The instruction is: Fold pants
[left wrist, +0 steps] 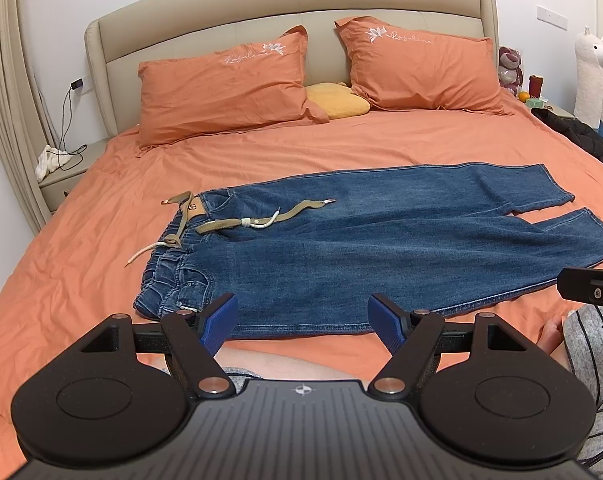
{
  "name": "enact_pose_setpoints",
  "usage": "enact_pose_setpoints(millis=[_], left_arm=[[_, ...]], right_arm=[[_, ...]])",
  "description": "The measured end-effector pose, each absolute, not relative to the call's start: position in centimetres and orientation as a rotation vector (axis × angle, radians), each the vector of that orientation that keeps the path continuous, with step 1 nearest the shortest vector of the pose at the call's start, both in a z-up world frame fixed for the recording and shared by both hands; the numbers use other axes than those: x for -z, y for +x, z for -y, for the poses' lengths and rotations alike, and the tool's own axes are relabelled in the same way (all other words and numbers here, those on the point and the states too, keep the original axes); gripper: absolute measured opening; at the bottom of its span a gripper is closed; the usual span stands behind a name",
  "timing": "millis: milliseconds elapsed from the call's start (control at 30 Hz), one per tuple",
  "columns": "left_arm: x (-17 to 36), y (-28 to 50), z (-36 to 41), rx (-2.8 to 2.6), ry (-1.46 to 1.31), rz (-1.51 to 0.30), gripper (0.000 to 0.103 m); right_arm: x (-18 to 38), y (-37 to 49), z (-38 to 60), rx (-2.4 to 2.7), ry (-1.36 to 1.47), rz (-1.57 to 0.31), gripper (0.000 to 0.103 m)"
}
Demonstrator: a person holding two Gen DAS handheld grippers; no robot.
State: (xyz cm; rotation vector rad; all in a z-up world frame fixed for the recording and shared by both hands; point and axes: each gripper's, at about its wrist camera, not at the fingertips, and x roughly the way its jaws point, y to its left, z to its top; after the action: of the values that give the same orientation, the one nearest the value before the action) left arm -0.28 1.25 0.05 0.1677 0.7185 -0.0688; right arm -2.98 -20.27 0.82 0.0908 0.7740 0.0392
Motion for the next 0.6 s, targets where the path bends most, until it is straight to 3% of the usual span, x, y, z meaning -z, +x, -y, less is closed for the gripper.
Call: enact_pose_setpoints(millis=[600], left_arm=[[0.16,-0.41,-1.43,0.069,0.164,-0.721,0.087]], right_arm=[[-0.58,-3.01,20.43,-0.039,0.100,-0.778,0.098]])
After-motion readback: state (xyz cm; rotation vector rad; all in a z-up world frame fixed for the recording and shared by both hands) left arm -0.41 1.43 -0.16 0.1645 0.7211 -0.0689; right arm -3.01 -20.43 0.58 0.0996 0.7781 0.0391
